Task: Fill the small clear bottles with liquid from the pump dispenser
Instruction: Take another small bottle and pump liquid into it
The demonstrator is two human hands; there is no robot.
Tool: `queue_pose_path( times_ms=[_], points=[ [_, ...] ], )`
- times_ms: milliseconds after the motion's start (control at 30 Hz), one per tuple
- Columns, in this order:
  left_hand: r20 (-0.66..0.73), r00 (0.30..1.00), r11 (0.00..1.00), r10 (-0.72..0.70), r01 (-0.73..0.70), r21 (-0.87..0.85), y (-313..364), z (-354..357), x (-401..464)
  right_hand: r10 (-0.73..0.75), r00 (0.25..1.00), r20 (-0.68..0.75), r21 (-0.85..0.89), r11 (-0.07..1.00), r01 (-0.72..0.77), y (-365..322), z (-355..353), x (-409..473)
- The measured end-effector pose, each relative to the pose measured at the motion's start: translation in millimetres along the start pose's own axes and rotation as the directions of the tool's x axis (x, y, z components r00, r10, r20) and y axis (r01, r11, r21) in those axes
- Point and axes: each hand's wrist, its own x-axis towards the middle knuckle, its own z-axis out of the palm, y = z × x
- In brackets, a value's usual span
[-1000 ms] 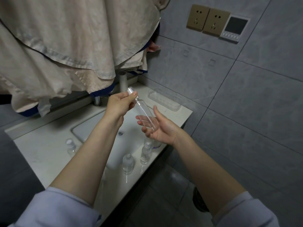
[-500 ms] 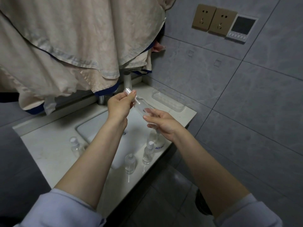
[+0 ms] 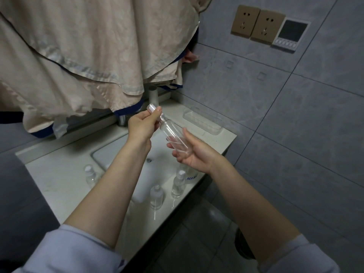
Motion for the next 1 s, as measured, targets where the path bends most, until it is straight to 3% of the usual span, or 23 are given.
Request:
queue_pose_path(
  times_ms=[100,200,333,433,500,533,633,700,867,1000],
  points=[
    [-0.035,0.999,0.997,0.025,-0.027,-0.065,4.1,-4.7,0.3,-0.018,1.0,0.0,-0.06,0.998,0.018,1.3,-2.2,1.6],
    [-0.191,0.973,0.971,0.132,-0.166,-0.173,13.8,-14.7,4.0,-0.037,0.998,-0.057,-0.113,0.993,0.031,1.5,-5.7,3.1],
    [-0.464,0.824,0.873,0.326,-0.45,-0.186,29.2,-38.5,9.1,-0.078,0.989,-0.123,-0.215,0.975,0.05,3.2,-7.2,7.0],
    [-0.486,0.75,0.842,0.448,-0.537,-0.052,33.9,-54.8,7.2,-0.126,0.98,-0.155,-0.2,0.975,0.094,6.9,2.0,11.2],
    [-0.382,0.783,0.866,0.49,-0.486,0.115,31.6,-60.7,5.0,-0.162,0.97,-0.179,-0.165,0.977,0.132,8.8,9.0,15.0],
    [-0.299,0.832,0.882,0.467,-0.413,0.229,27.8,-63.6,4.9,-0.178,0.965,-0.19,-0.15,0.977,0.151,9.1,12.1,16.9],
    [-0.091,0.988,0.846,0.127,-0.06,0.529,1.2,-80.8,6.1,-0.209,0.957,-0.203,-0.149,0.972,0.18,11.3,21.6,22.9],
    [-0.055,0.997,0.733,-0.047,0.072,0.677,-24.4,-93.0,4.2,-0.213,0.956,-0.2,-0.149,0.971,0.185,13.7,26.7,25.3],
    [-0.033,0.982,0.359,-0.188,0.1,0.928,-84.4,-111.9,-9.5,-0.213,0.96,-0.182,-0.151,0.971,0.186,22.5,35.6,30.5],
    [-0.083,0.984,0.334,-0.156,0.132,0.933,-125.6,-124.2,-19.2,-0.201,0.964,-0.174,-0.163,0.971,0.173,27.4,35.8,32.0]
  ],
)
